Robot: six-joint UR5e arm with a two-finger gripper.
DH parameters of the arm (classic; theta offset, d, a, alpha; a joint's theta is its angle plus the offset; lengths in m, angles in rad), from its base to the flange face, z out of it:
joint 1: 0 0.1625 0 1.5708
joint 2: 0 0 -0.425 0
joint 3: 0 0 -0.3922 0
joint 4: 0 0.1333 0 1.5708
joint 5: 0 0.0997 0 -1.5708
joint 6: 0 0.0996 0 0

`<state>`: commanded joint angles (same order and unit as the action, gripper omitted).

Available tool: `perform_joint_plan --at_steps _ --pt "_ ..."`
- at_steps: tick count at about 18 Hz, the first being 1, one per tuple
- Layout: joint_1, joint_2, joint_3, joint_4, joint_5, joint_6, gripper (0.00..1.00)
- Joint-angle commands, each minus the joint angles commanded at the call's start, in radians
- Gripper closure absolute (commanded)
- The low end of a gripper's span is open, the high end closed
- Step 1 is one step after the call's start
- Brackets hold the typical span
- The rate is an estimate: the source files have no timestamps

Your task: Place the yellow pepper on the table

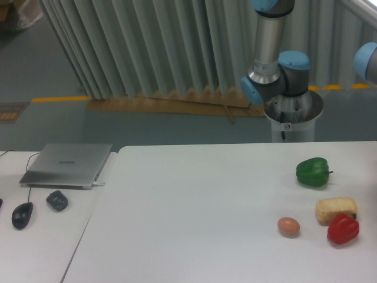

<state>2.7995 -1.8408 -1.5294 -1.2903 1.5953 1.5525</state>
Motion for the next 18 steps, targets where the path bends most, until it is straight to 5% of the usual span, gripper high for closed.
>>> perform_joint_plan --at_steps 11,14,18 --pt "0.069 -0.138 0.086 0.045 0.051 -0.008 0.0" --pt "0.074 -0.141 0.086 0.048 0.038 -0.197 0.0" --pt "0.078 -0.137 0.08 0.08 -0.049 -0.287 0.0"
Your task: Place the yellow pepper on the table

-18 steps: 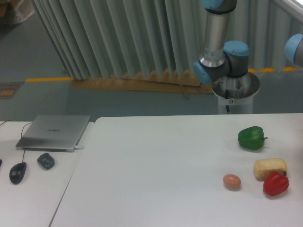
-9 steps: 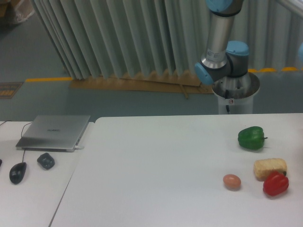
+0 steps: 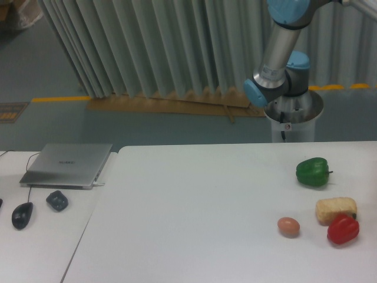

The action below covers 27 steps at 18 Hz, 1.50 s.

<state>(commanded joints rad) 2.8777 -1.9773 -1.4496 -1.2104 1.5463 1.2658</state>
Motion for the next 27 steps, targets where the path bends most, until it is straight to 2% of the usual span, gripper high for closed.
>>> perform_joint_plan --at_steps 3,4,7,10,11,13,18,21,27 --pt "0.0 -0.015 -0.012 0.138 0.003 -0.002 0.0" --pt "0.0 -0.037 -0.017 0.209 0.005 -0.002 0.0" --pt "0.008 -0.058 -0.002 0.264 0.009 -0.002 0.0" --pt "0.051 -0.067 0.029 0.282 0.009 0.044 0.0" --pt "0.063 -0.071 0.029 0.316 0.011 0.046 0.0" --pt "0.084 -0.081 0.029 0.322 0.009 0.037 0.0" --pt "0.055 -0.11 0.015 0.319 0.034 -0.031 0.0" --pt "0.046 -0.123 0.028 0.325 0.034 -0.141 0.0" --pt "0.038 -0.149 0.061 0.336 0.034 -0.141 0.0"
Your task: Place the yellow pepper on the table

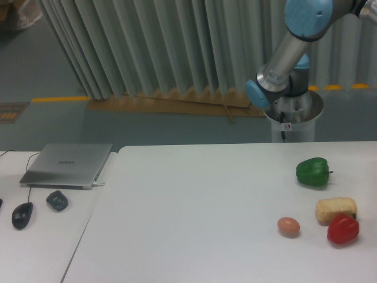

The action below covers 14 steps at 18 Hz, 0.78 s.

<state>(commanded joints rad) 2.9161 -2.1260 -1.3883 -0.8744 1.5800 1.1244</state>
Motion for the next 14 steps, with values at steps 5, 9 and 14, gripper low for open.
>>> perform_joint_plan --at_steps 5,9,14 --pt "0.003 -0.005 0.0 0.0 -0.006 -0.199 0.0" --pt "0.011 0.0 -0.021 0.0 -0.037 -0.387 0.0" --pt "0.003 -0.003 -0.017 0.0 -0.037 -0.511 0.0"
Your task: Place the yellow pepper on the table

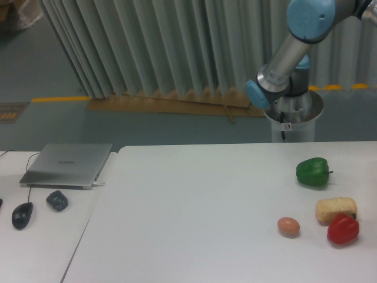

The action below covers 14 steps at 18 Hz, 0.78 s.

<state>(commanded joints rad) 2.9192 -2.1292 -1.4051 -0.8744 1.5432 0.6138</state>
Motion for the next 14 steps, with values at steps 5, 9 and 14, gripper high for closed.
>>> perform_joint_plan --at_steps 5,9,14 --pt "-0.023 -0.029 0.008 0.018 0.005 -0.063 0.0" --pt "-0.021 -0.041 0.011 0.023 0.003 -0.063 0.0" --pt "-0.009 -0.038 0.006 0.023 -0.002 -0.054 0.0"
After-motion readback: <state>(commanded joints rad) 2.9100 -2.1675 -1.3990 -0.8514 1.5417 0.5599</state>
